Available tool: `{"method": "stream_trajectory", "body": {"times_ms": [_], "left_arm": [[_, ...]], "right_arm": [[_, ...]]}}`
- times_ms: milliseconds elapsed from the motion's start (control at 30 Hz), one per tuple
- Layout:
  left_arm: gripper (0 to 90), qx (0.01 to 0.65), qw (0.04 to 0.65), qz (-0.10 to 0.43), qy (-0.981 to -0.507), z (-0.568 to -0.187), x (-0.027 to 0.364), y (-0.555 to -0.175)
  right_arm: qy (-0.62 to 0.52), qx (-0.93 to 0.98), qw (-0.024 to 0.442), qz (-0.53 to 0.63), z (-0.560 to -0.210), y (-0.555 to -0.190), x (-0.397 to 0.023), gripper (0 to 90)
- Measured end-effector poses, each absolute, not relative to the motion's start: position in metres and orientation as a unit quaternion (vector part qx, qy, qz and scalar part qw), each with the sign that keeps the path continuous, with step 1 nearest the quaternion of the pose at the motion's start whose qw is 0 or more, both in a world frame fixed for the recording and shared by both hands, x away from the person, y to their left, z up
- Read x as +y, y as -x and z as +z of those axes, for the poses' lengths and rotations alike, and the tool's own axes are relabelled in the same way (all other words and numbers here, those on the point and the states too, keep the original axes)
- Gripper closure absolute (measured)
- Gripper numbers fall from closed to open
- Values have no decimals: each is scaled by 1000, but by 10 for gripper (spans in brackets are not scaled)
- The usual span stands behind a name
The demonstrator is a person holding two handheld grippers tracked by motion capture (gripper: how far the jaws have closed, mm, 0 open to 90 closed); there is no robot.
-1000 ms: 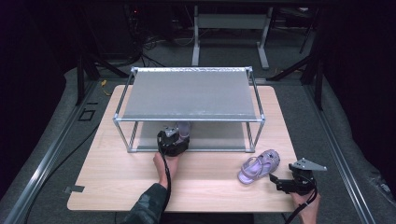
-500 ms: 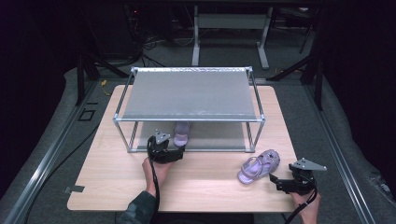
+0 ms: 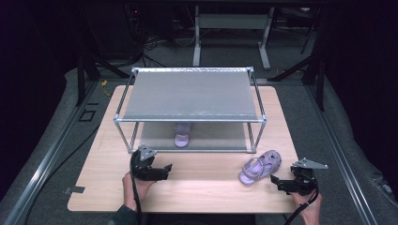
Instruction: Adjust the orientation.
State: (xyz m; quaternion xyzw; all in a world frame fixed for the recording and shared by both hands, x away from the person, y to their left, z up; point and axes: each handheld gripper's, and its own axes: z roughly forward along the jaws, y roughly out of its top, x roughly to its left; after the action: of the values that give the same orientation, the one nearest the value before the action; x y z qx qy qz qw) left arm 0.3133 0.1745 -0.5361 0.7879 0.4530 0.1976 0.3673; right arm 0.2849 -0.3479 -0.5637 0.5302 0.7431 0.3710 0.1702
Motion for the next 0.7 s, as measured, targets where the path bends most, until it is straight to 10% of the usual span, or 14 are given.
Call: {"method": "stream_trajectory", "body": {"times_ms": [700], "left_arm": [[72, 489, 369, 217, -760, -538, 230, -284]], "right_arm": [[-546, 731, 175, 371, -516, -266, -312, 86]]}}
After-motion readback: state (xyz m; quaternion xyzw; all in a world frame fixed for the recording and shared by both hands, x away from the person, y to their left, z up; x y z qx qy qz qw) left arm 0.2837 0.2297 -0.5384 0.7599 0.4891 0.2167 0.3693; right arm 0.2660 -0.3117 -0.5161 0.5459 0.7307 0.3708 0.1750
